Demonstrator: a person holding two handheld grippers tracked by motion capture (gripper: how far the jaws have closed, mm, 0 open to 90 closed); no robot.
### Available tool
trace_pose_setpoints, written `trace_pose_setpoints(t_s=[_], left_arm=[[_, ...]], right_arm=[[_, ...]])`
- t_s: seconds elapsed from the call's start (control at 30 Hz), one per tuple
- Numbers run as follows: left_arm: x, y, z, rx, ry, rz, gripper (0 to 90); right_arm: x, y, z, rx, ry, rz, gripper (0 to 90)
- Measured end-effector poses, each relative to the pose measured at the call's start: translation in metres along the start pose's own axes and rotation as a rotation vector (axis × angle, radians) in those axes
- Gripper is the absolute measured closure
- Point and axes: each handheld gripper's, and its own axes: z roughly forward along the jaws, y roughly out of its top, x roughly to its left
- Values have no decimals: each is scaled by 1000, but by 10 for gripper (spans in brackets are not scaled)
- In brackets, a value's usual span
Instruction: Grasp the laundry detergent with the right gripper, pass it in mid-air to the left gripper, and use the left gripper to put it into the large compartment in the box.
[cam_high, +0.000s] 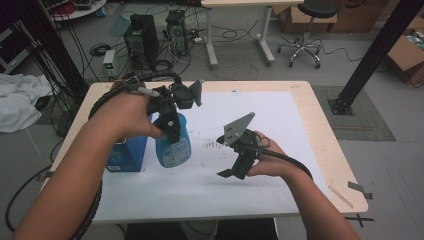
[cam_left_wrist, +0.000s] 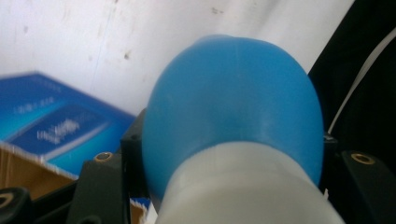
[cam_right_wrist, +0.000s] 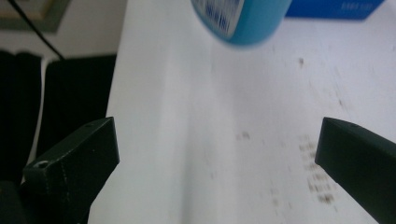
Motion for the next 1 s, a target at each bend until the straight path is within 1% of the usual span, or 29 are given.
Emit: trace_pose_setpoints(t_s=[0.03, 0.07, 0.13, 0.17, 0.2, 0.27, 0.3, 0.33, 0.37, 0.43, 0.47, 0.53, 0.57, 0.6, 0.63, 0.67, 0.7, 0.77, 0.83, 0.87, 0.9, 0.93, 1.0], left_arm=[[3, -2, -4, 4, -2, -34, 385], [3, -2, -4, 4, -2, -34, 385], [9, -6, -13, 13, 1, -97, 385], [11, -7, -15, 15, 1, -114, 385], [14, -9, -18, 18, 3, -139, 385], [19, -13, -25, 15, 3, -191, 385], [22, -16, -29, 4, 4, -219, 385], [22, -16, -29, 4, 4, -219, 385], [28, -23, -37, -3, -11, -279, 385], [34, -29, -44, -14, -20, -318, 386], [37, -33, -49, -25, -30, -363, 386], [43, -40, -57, -25, -32, -405, 386], [46, -43, -60, -24, -35, -439, 386], [48, -45, -62, -22, -38, -462, 386], [52, -49, -66, -22, -39, -498, 386], [55, -52, -69, -22, -39, -524, 386], [59, -56, -72, -19, -39, -568, 385], [65, -63, -78, -27, -28, -618, 386], [71, -68, -82, -21, -19, -663, 386], [71, -68, -82, -21, -19, -663, 387], [75, -72, -83, -17, -15, -685, 387], [79, -75, -85, -15, -15, -724, 387], [84, -79, -87, -15, -10, -758, 387]], right_arm=[[-1, 1, -2, 34, 3, -2, 0], [-3, 3, -6, 81, 10, -5, 0], [-5, 4, -10, 142, 18, -8, 0], [-6, 6, -13, 189, 23, -15, 0], [-7, 6, -14, 218, 27, -21, 0], [-7, 7, -19, 297, 31, -21, 0], [-8, 8, -21, 330, 29, -25, 0], [-8, 8, -24, 355, 31, -25, 0], [-9, 8, -28, 380, 30, -26, 0], [-10, 8, -35, 407, 20, -29, 0], [-10, 8, -37, 412, 20, -29, 0], [-10, 8, -45, 433, 8, -34, 0], [-9, 7, -49, 438, 8, -36, 0], [-9, 6, -52, 449, 9, -38, 0], [-9, 5, -55, 459, 6, -40, 0], [-9, 4, -58, 472, 4, -39, 0], [-9, 3, -60, 480, 6, -38, 0], [-8, 1, -63, 508, 9, -41, 0], [-7, -1, -65, 524, 12, -44, 0], [-7, -1, -65, 524, 12, -44, 0], [-6, -2, -67, 532, 15, -48, 0], [-6, -2, -67, 533, 18, -50, 0], [-6, -3, -68, 535, 22, -52, 0]])
